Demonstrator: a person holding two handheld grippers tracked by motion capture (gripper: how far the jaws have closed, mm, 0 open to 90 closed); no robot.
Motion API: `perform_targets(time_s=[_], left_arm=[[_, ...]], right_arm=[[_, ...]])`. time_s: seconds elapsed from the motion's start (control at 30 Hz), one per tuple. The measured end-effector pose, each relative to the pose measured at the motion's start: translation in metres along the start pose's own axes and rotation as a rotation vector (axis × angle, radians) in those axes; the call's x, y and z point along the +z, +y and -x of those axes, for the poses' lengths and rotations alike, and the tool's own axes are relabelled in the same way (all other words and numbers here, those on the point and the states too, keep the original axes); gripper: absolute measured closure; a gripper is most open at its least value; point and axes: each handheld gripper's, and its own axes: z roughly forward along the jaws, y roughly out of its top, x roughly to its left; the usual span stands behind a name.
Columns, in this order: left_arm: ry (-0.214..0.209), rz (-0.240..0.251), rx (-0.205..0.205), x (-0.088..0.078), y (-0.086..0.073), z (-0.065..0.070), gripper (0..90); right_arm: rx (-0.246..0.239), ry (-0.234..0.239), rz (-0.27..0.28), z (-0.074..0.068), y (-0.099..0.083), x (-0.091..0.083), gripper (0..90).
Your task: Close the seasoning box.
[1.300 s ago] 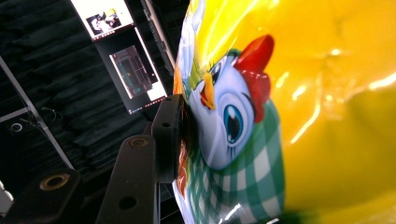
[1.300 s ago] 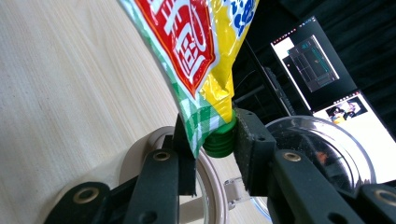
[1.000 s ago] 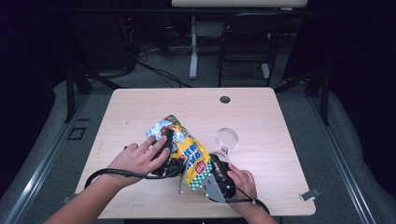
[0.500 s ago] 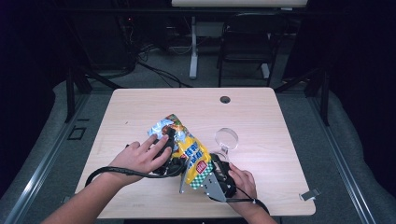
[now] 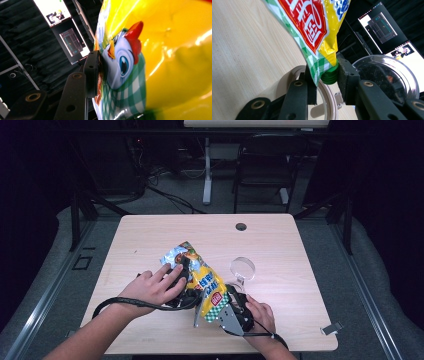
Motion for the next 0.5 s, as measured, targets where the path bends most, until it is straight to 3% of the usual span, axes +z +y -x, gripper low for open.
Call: perform_targets(time_s=[0.5], left_arm=[[-0.002, 0.001, 0.019, -0.0019, 0.0023, -0.0013, 65.6]], right_arm=[[0.007, 0.007, -0.010, -0.0004, -0.0001, -0.0016, 70.9]])
